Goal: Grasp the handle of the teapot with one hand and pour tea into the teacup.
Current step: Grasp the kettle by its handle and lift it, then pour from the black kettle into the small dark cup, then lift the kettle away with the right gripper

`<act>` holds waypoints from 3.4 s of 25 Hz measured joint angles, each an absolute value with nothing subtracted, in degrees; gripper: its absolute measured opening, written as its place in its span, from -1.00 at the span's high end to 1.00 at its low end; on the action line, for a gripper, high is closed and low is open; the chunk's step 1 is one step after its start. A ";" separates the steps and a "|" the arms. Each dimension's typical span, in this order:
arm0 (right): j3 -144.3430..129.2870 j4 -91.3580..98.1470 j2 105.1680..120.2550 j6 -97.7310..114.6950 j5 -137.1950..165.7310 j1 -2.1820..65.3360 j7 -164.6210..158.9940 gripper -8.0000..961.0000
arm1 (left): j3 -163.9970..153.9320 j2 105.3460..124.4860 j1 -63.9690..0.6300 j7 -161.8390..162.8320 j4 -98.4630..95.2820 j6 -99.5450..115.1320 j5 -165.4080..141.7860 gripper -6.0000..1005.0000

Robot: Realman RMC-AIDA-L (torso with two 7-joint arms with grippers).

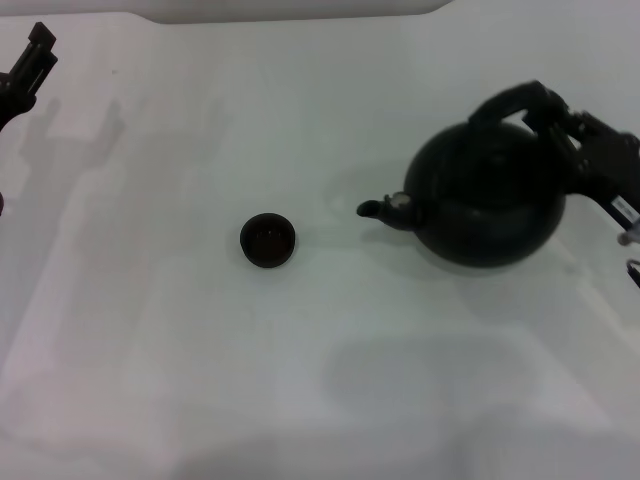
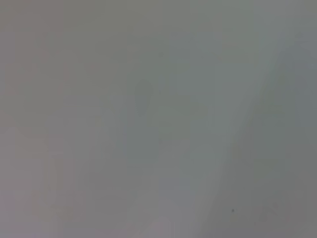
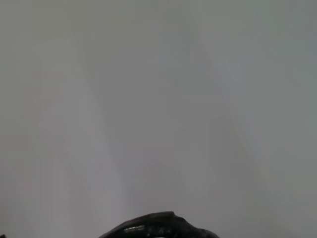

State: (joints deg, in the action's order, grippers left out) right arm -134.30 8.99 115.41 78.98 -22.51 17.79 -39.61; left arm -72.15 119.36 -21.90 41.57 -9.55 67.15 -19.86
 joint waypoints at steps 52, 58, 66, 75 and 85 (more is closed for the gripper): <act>-134.70 18.79 115.70 66.87 -20.92 26.83 -11.60 0.62 | -72.42 119.35 -22.37 41.57 -8.35 66.53 -18.98 -0.72; -134.74 19.96 115.79 66.71 -20.91 26.68 -8.89 0.63 | -72.20 119.36 -22.46 41.57 -8.17 66.53 -18.98 -0.72; -134.74 20.04 115.84 66.56 -20.91 26.82 -4.80 0.64 | -72.15 119.32 -22.50 41.57 -8.17 66.53 -18.63 -0.72; -134.95 20.28 115.84 66.57 -20.89 26.81 -1.77 0.66 | -72.16 119.26 -22.51 41.57 -8.17 66.47 -18.50 -0.72; -135.72 20.73 115.84 66.45 -20.60 26.75 1.91 0.67 | -72.16 119.28 -22.95 41.57 -8.16 65.94 -18.45 -0.72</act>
State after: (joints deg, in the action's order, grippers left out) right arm -135.71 20.73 115.84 66.45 -20.60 26.75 1.91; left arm -72.16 119.28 -22.95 41.57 -8.16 65.94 -18.45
